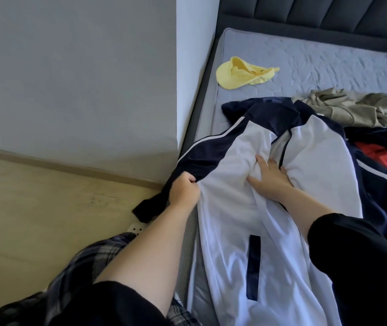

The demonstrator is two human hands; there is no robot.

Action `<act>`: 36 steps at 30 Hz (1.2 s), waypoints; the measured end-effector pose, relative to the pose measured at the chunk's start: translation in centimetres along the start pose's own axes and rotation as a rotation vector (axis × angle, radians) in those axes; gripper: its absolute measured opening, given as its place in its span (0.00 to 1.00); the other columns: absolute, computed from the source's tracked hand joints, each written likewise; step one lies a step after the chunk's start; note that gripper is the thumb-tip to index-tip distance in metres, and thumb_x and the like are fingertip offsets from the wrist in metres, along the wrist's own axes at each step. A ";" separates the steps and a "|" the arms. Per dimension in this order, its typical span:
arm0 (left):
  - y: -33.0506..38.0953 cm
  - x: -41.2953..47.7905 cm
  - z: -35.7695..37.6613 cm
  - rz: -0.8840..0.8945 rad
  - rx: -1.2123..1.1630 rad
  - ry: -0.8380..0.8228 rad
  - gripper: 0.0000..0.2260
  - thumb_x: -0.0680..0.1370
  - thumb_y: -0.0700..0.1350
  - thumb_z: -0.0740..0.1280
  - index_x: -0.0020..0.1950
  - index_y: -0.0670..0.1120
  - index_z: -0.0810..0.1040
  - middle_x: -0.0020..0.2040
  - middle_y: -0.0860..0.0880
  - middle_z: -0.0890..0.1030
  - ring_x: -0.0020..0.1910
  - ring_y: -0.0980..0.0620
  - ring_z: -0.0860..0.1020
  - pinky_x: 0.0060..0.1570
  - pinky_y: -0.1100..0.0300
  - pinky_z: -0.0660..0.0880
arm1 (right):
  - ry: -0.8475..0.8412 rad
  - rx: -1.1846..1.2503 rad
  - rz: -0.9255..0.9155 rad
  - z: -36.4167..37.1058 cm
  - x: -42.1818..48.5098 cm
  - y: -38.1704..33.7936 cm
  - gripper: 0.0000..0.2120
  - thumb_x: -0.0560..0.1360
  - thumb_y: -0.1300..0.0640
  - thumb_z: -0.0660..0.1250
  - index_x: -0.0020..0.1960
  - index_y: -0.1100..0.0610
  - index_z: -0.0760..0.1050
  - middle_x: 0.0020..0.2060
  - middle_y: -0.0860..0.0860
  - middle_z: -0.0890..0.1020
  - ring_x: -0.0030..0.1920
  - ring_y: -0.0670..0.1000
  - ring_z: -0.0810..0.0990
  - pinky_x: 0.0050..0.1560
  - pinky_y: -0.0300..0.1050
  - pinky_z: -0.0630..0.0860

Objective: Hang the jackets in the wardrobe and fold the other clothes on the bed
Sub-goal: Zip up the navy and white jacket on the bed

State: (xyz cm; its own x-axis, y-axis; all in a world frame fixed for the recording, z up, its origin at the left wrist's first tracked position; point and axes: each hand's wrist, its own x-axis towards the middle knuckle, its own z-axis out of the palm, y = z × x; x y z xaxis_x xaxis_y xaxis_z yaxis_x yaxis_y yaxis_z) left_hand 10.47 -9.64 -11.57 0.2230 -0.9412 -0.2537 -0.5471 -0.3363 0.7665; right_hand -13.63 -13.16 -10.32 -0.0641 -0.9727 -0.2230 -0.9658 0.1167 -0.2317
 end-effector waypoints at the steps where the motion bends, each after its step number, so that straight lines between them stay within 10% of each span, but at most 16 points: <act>1: 0.0 -0.3 0.9 -0.013 -0.007 -0.112 0.10 0.77 0.41 0.60 0.55 0.45 0.77 0.57 0.45 0.79 0.56 0.44 0.76 0.49 0.59 0.70 | -0.001 0.002 0.001 0.0 -0.1 -0.1 0.36 0.75 0.39 0.58 0.77 0.48 0.46 0.75 0.55 0.55 0.74 0.56 0.53 0.73 0.53 0.48; 8: 1.0 -0.5 3.1 0.417 0.461 0.062 0.17 0.75 0.41 0.61 0.65 0.46 0.73 0.63 0.45 0.69 0.61 0.43 0.66 0.51 0.53 0.66 | 0.211 0.689 0.046 -2.3 -0.7 -0.3 0.09 0.77 0.52 0.63 0.56 0.50 0.77 0.54 0.48 0.80 0.57 0.50 0.76 0.53 0.41 0.70; 14: 1.9 -0.7 6.5 0.587 0.495 -0.177 0.28 0.80 0.50 0.58 0.78 0.52 0.50 0.79 0.48 0.49 0.77 0.48 0.47 0.73 0.47 0.50 | 0.289 1.427 0.347 -4.8 1.5 -1.4 0.09 0.78 0.66 0.53 0.55 0.60 0.70 0.44 0.58 0.79 0.38 0.54 0.80 0.37 0.44 0.79; 24: 3.6 0.6 8.4 0.571 0.415 -0.271 0.27 0.82 0.56 0.52 0.78 0.57 0.45 0.79 0.51 0.41 0.77 0.48 0.39 0.74 0.45 0.43 | 0.015 1.007 0.340 -6.0 5.0 -1.4 0.07 0.73 0.62 0.69 0.38 0.58 0.72 0.33 0.56 0.72 0.28 0.50 0.66 0.28 0.41 0.64; 29: 4.6 0.9 8.8 0.533 0.416 -0.272 0.26 0.82 0.55 0.52 0.78 0.57 0.47 0.79 0.50 0.41 0.77 0.47 0.38 0.73 0.44 0.42 | 0.347 0.419 0.259 -9.4 5.8 0.1 0.15 0.78 0.55 0.63 0.34 0.59 0.69 0.33 0.51 0.72 0.40 0.54 0.71 0.42 0.42 0.65; 36: 5.6 0.4 9.3 0.538 0.455 -0.252 0.26 0.82 0.56 0.52 0.78 0.56 0.46 0.79 0.48 0.40 0.77 0.47 0.37 0.72 0.42 0.40 | 0.294 0.611 0.334 -9.4 3.5 0.8 0.17 0.76 0.51 0.64 0.32 0.57 0.68 0.29 0.53 0.72 0.32 0.54 0.71 0.32 0.41 0.68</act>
State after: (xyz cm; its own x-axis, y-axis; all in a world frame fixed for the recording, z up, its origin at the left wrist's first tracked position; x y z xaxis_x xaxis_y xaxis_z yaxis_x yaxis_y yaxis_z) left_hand 0.03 -12.15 -12.86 -0.3313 -0.9400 -0.0820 -0.8205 0.2440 0.5169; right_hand -17.00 -18.39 -2.38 -0.4759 -0.8697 -0.1313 -0.5775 0.4216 -0.6991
